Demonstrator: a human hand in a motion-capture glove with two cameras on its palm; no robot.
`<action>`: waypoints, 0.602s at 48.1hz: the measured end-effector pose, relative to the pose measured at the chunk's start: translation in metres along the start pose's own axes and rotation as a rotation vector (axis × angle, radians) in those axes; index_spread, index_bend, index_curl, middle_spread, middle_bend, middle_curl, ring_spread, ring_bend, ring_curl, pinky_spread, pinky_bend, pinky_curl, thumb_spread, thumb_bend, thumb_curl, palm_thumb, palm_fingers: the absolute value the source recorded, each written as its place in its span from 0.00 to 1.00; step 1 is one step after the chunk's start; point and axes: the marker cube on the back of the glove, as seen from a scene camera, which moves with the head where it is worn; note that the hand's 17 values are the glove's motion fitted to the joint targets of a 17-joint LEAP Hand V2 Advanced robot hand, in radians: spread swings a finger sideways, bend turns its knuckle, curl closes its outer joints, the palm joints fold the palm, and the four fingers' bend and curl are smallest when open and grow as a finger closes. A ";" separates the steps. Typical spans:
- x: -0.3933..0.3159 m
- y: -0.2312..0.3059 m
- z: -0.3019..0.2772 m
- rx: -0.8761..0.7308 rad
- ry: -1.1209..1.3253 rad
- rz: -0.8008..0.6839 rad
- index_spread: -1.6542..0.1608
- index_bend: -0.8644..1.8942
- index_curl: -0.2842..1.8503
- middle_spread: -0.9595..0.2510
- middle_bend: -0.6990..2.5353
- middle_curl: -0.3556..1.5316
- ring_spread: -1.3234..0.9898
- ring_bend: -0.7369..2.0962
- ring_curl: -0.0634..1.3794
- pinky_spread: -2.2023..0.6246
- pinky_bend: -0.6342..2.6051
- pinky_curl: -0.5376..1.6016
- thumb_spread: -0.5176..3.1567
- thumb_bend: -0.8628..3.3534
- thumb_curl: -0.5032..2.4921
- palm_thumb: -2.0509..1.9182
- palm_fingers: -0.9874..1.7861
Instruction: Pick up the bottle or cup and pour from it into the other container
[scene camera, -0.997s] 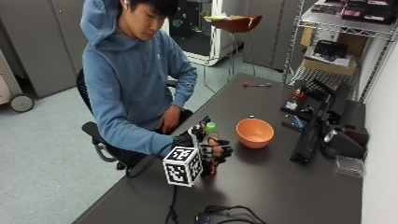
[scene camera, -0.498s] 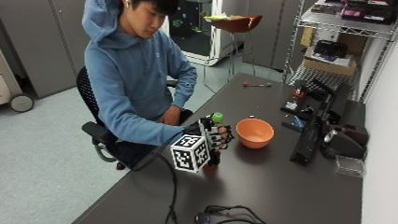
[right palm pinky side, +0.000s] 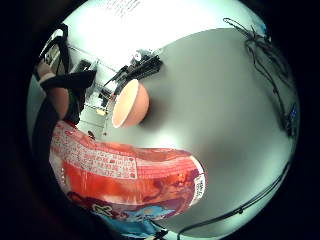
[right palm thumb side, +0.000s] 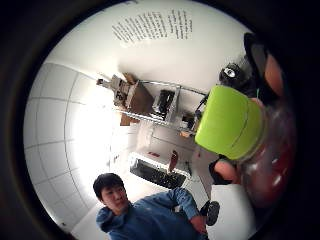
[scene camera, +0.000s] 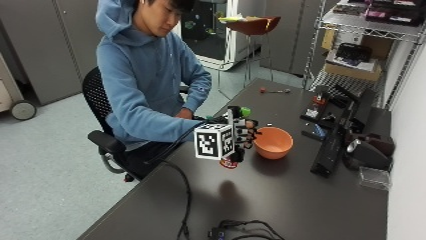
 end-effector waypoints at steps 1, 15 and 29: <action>-0.002 -0.002 0.001 -0.006 0.017 0.004 0.85 0.37 0.34 0.74 0.33 0.44 0.50 0.44 0.35 0.71 0.32 0.44 0.19 0.20 0.39 0.78 0.79; -0.028 -0.047 0.016 -0.185 0.474 0.032 0.85 0.37 0.35 0.75 0.33 0.45 0.50 0.44 0.36 0.71 0.32 0.44 0.19 0.20 0.40 0.78 0.79; -0.052 -0.078 0.053 -0.424 1.075 0.082 0.85 0.37 0.35 0.74 0.33 0.46 0.50 0.44 0.37 0.71 0.32 0.45 0.18 0.20 0.40 0.78 0.79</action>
